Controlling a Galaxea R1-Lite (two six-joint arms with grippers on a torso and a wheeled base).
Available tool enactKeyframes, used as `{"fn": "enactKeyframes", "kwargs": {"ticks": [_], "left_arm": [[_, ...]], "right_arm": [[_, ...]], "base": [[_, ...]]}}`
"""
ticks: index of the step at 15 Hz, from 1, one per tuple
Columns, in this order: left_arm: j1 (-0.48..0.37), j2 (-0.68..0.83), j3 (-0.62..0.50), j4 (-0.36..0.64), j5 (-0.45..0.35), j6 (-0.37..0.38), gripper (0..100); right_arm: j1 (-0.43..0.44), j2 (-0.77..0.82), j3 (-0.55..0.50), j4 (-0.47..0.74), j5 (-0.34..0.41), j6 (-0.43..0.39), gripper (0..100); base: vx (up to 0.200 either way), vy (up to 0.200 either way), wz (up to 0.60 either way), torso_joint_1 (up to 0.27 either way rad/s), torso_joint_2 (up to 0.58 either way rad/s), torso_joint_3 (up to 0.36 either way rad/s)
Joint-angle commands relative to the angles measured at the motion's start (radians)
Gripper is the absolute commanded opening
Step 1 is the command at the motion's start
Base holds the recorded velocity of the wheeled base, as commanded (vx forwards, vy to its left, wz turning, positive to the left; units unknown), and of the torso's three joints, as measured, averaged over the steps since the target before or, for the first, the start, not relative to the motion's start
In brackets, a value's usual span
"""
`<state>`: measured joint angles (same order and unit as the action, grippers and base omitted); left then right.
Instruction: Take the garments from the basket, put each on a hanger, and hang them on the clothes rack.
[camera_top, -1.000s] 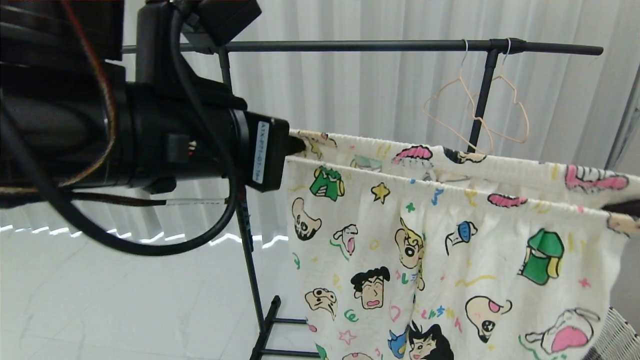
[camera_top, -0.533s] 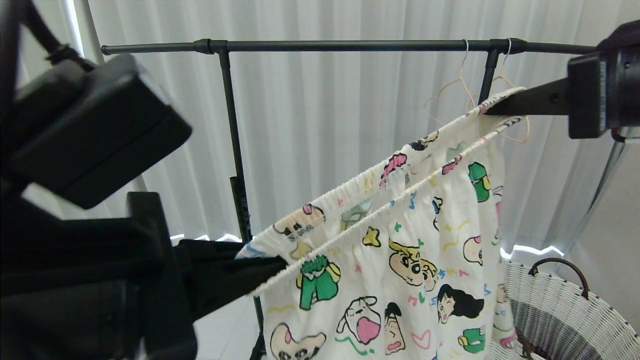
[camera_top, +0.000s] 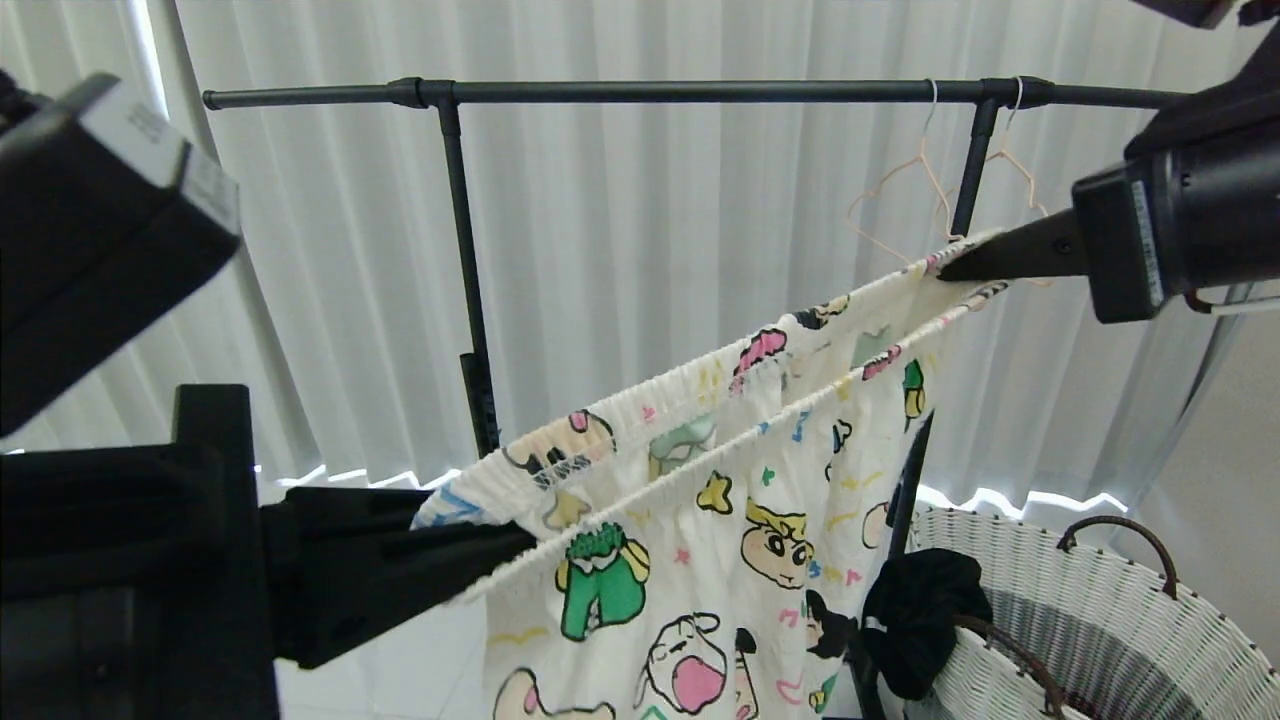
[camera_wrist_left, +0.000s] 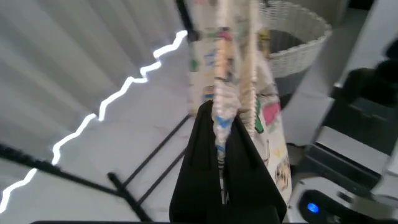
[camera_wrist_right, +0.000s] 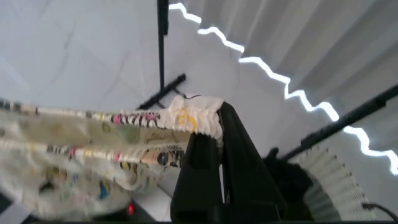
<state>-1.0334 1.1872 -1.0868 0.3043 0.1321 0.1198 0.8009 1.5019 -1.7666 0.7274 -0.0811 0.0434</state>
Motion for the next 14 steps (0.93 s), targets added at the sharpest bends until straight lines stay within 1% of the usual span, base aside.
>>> {"fn": "enactKeyframes", "kwargs": {"ticks": [1,2,3,5,6,8,14], "left_arm": [[0.170,0.106,-0.065,-0.005,0.076,0.026,0],[0.220,0.157,-0.113,-0.007,0.153,0.018,0],[0.237,0.192,-0.159,-0.007,0.201,0.011,0],[0.233,0.219,-0.219,-0.007,0.199,-0.019,0],[0.220,0.222,-0.226,-0.007,0.201,-0.022,0],[0.216,0.219,-0.226,-0.007,0.201,-0.031,0],[0.216,0.216,-0.228,-0.007,0.204,-0.029,0]], "right_arm": [[-0.005,-0.097,0.001,0.130,0.000,0.001,0],[0.001,-0.127,-0.001,0.216,0.000,0.001,0],[0.023,-0.146,0.004,0.268,0.000,0.000,0],[0.040,-0.141,0.009,0.254,-0.003,0.003,0],[0.040,-0.137,0.010,0.221,-0.002,0.003,0],[0.040,-0.129,0.010,0.190,-0.002,0.004,0],[0.040,-0.131,0.012,0.191,-0.002,0.006,0]], "base": [[0.000,0.000,0.00,0.000,0.00,0.000],[0.000,0.000,0.00,0.000,0.00,0.000],[0.000,0.000,0.00,0.000,0.00,0.000],[0.000,0.000,0.00,0.000,0.00,0.000],[0.000,0.000,0.00,0.000,0.00,0.000],[0.000,0.000,0.00,0.000,0.00,0.000],[0.000,0.000,0.00,0.000,0.00,0.000]]}}
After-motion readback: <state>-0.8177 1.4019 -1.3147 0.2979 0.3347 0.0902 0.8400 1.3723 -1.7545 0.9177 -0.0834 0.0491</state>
